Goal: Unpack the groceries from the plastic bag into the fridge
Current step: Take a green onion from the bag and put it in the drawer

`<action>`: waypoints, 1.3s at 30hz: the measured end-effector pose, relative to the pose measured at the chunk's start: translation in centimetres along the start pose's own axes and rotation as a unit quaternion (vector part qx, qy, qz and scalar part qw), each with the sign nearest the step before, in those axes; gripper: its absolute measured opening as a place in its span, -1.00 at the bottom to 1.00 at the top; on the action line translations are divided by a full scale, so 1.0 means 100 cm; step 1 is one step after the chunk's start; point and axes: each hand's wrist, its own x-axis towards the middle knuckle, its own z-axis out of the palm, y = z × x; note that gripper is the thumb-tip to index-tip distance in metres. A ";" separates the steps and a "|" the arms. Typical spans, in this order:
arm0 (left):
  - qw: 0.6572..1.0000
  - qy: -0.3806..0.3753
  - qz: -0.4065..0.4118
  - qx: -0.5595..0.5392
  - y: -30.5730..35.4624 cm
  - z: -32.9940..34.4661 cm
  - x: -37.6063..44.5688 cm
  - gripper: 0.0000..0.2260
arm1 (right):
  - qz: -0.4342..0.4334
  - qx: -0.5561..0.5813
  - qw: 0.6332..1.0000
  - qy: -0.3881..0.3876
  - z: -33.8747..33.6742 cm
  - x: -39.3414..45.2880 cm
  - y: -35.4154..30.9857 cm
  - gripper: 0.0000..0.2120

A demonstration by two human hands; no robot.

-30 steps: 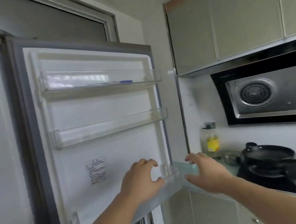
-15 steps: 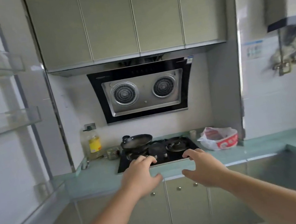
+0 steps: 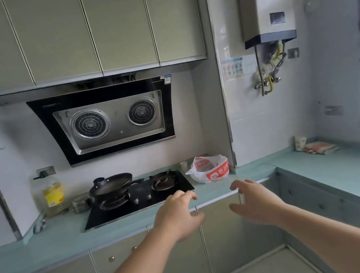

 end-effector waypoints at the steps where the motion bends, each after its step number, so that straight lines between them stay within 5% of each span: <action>1: 1.000 -0.003 0.001 0.004 0.008 0.005 0.003 -0.61 | 0.003 0.000 1.000 0.000 -0.002 0.001 0.010 -0.50; 15: 1.000 -0.018 -0.013 0.004 0.013 0.057 0.101 -0.62 | 0.017 0.008 1.000 -0.014 -0.001 0.082 0.077 -0.52; 39: 0.996 -0.091 -0.003 -0.023 -0.127 0.212 0.459 -0.57 | 0.084 -0.010 0.995 -0.055 0.094 0.444 0.179 -0.56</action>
